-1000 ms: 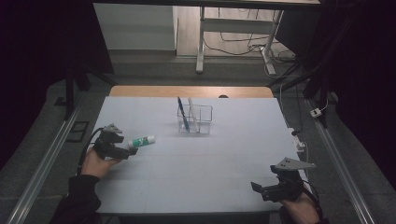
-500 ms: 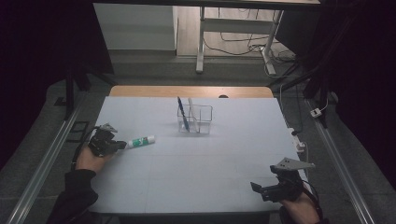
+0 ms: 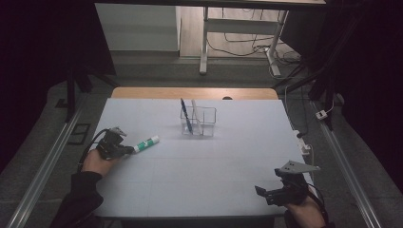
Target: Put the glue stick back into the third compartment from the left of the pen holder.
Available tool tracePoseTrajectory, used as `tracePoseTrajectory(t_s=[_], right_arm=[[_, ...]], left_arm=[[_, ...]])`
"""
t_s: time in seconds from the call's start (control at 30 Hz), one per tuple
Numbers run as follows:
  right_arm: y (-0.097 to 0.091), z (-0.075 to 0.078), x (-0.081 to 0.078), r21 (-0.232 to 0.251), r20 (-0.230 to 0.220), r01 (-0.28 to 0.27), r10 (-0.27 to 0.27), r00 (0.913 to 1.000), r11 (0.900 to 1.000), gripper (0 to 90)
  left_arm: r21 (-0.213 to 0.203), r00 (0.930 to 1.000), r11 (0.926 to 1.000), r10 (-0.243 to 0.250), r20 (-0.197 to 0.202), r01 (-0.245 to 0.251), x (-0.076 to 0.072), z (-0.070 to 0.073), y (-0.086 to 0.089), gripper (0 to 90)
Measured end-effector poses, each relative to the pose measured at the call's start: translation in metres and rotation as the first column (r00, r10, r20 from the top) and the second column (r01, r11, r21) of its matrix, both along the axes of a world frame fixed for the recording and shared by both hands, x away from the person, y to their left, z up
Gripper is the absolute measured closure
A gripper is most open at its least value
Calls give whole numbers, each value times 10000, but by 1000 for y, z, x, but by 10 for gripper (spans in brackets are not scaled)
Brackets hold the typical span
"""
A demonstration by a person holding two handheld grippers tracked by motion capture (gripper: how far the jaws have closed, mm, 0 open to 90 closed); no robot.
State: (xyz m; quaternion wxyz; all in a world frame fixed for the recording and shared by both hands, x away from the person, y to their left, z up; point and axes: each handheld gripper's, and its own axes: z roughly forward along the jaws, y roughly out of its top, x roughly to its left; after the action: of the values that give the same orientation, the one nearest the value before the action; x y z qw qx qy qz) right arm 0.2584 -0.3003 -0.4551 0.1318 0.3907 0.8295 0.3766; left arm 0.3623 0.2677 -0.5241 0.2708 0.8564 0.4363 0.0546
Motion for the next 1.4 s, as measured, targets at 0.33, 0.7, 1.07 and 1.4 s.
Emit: tracePoseTrajectory(t_s=[0.33,0.7,1.07,1.4], right_arm=[[0,0,0,-44,10,-35,35,10000,10000,0],[1,0,0,-38,20,-69,69,10000,10000,0],[1,0,0,-50,18,-46,46,10000,10000,0],[0,0,1,-1,-44,-39,39,10000,10000,0]], left_arm=[[-151,9990,9995,-286,-350,280,-3,3,-16,884],[-289,9985,9994,213,501,-199,-13,30,-21,603],[-373,9992,9992,128,374,-114,26,32,-47,223],[-203,9987,9996,210,-458,-219,63,22,-68,0]])
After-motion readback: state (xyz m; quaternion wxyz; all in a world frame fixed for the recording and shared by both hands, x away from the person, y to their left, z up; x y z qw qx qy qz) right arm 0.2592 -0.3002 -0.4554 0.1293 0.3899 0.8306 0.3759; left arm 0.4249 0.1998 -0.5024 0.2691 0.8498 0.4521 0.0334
